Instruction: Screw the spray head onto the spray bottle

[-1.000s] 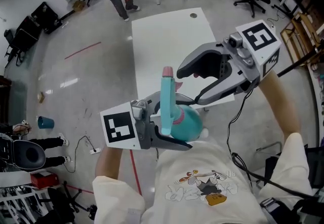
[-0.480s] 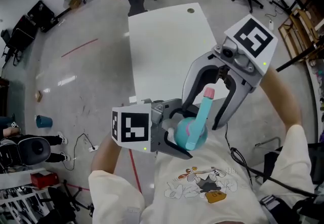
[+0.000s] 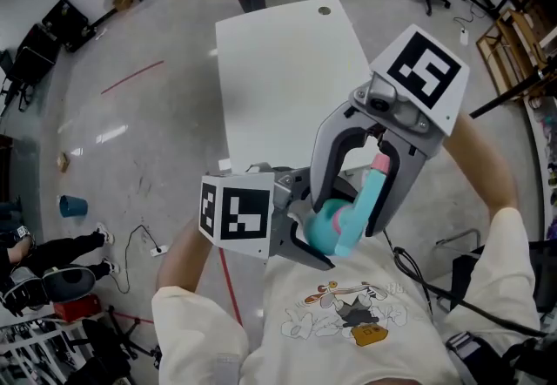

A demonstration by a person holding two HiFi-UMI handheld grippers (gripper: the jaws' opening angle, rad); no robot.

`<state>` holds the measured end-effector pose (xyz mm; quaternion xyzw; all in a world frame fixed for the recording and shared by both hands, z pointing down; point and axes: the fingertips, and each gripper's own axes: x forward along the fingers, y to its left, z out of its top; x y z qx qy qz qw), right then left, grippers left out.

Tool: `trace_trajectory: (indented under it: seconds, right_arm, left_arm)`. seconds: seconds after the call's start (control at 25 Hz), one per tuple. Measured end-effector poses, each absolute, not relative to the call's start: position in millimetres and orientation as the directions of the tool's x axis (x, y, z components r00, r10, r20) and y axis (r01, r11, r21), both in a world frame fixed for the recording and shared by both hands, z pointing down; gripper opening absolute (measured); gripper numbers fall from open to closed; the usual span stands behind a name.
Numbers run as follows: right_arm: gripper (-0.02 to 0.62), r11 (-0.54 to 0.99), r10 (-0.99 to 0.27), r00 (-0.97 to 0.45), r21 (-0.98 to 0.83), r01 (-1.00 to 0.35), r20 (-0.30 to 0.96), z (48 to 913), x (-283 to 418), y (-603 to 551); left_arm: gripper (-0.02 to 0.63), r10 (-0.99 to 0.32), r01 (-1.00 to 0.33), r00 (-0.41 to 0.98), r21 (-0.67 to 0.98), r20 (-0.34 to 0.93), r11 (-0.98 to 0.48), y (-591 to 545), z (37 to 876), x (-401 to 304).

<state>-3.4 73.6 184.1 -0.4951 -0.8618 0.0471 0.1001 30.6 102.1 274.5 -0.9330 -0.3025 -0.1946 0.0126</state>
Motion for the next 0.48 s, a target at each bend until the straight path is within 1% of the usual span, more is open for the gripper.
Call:
trace_trajectory:
  seconds: [0.08, 0.16, 0.36, 0.48]
  right_arm:
    - [0.220, 0.491, 0.871, -0.474, -0.186, 0.851, 0.129, 184, -2, 75]
    - [0.153, 0.490, 0.872, -0.476, -0.185, 0.852, 0.119, 183, -2, 75]
    - [0.146, 0.537, 0.844, -0.525, -0.185, 0.823, 0.113, 185, -8, 72]
    - [0.141, 0.603, 0.798, -0.590, -0.179, 0.778, 0.122, 186, -14, 60]
  left_arm:
    - [0.407, 0.557, 0.569, 0.739, 0.091, 0.378, -0.817, 101, 274, 32]
    - [0.407, 0.554, 0.566, 0.742, 0.090, 0.379, -0.819, 100, 274, 33]
    - [0.407, 0.532, 0.536, 0.764, 0.100, 0.365, -0.838, 96, 277, 29]
    - [0.407, 0.490, 0.481, 0.801, 0.117, 0.345, -0.869, 84, 278, 27]
